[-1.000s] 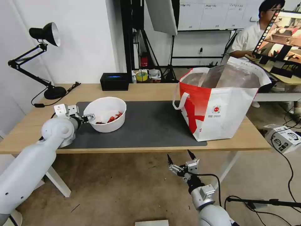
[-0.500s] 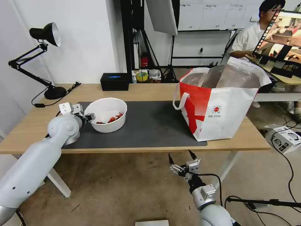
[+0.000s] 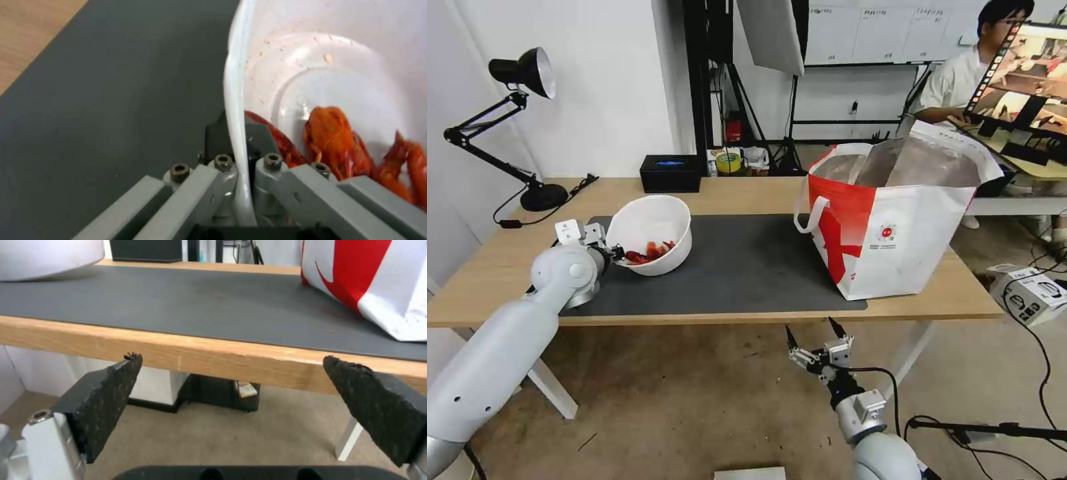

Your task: Pick up the trash from the table and place it into the takeout bag.

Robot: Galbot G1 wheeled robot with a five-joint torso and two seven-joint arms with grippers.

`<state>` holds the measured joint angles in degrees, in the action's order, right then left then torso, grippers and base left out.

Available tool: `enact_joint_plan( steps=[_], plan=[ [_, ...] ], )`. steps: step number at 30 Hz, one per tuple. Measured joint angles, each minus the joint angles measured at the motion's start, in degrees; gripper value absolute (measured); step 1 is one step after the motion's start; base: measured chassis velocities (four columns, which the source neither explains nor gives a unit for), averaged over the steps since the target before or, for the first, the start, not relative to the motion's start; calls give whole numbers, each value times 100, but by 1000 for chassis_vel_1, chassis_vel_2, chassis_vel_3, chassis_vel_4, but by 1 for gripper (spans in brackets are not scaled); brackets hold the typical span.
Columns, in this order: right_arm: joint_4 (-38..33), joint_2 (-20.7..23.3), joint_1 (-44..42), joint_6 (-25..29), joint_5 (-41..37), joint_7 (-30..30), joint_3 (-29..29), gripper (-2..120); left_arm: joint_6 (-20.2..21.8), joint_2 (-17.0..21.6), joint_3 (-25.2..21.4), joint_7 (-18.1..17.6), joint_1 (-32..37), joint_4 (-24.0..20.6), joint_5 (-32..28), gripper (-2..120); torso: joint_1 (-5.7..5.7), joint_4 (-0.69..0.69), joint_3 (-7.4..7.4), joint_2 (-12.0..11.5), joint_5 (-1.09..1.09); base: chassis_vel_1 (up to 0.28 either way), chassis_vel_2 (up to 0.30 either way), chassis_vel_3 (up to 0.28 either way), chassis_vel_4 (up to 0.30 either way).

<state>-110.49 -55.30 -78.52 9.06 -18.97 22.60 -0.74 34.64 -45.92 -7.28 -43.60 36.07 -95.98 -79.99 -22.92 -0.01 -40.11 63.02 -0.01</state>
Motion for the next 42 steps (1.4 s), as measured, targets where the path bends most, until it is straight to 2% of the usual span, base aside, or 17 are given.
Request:
enact_joint_plan(
  steps=[5, 14, 17, 20, 24, 26, 27, 31, 35, 37, 39, 42],
  plan=[
    [0, -26, 8, 0, 11, -2, -4, 100, -33, 50, -10, -51, 1, -118, -74, 0, 0, 0, 0, 0, 0, 0, 0, 0, 0],
    [-12, -68, 7, 1, 28, -12, -37, 100, -132, 239, -4, -123, -212, -599, -371, 0, 0, 2, 1, 0, 1, 0, 0, 0, 0],
    [-16, -79, 3, 1, 31, -14, -40, 100, -143, 252, 82, -185, -422, -743, -521, 0, 0, 2, 1, -1, 1, 0, 0, 0, 0],
    [-18, -109, -13, 0, 35, -20, -39, 100, -151, 231, 416, -346, -1113, -929, -903, 0, 0, 1, 1, 0, 1, 0, 0, 0, 0],
    [-19, -136, -44, 0, 51, -21, -17, 100, -154, 167, 697, -415, -1584, -948, -1088, 0, 0, 1, 0, 0, 1, 0, 0, 0, 0],
    [-22, -180, -105, 0, 107, -22, 25, 100, -156, 0, 1103, -482, -2174, -882, -1312, 0, 0, 1, 1, -1, 2, 0, 0, 0, 0],
    [-22, -180, -105, 0, 107, -22, 25, 100, -156, 0, 1103, -482, -2174, -882, -1312, 0, 0, 1, 1, -1, 2, 0, 0, 0, 0],
    [-22, -249, -170, 0, 157, -23, 67, 100, -166, -344, 1613, -600, -2988, -642, -1555, 0, 0, 0, 0, -1, 2, 0, 0, 0, 0],
    [-17, -263, -176, 0, 165, -24, 70, 100, -172, -498, 1757, -616, -3315, -503, -1605, 0, 0, 0, 0, 0, 2, 0, 0, 0, 0],
    [-7, -283, -199, -1, 175, -24, 85, 100, -186, -768, 1913, -643, -3755, -269, -1647, 0, -1, 0, 0, -1, 2, 0, 0, 0, 0],
    [-6, -286, -204, -1, 176, -24, 93, 100, -188, -852, 1947, -648, -3870, -202, -1656, 0, -1, 0, 0, 0, 2, 0, 0, 0, 0],
    [-4, -288, -225, -2, 178, -24, 134, 100, -198, -1207, 2096, -668, -4246, 31, -1691, 0, 0, 0, 0, 0, 2, 0, 0, 0, 0]
  ],
)
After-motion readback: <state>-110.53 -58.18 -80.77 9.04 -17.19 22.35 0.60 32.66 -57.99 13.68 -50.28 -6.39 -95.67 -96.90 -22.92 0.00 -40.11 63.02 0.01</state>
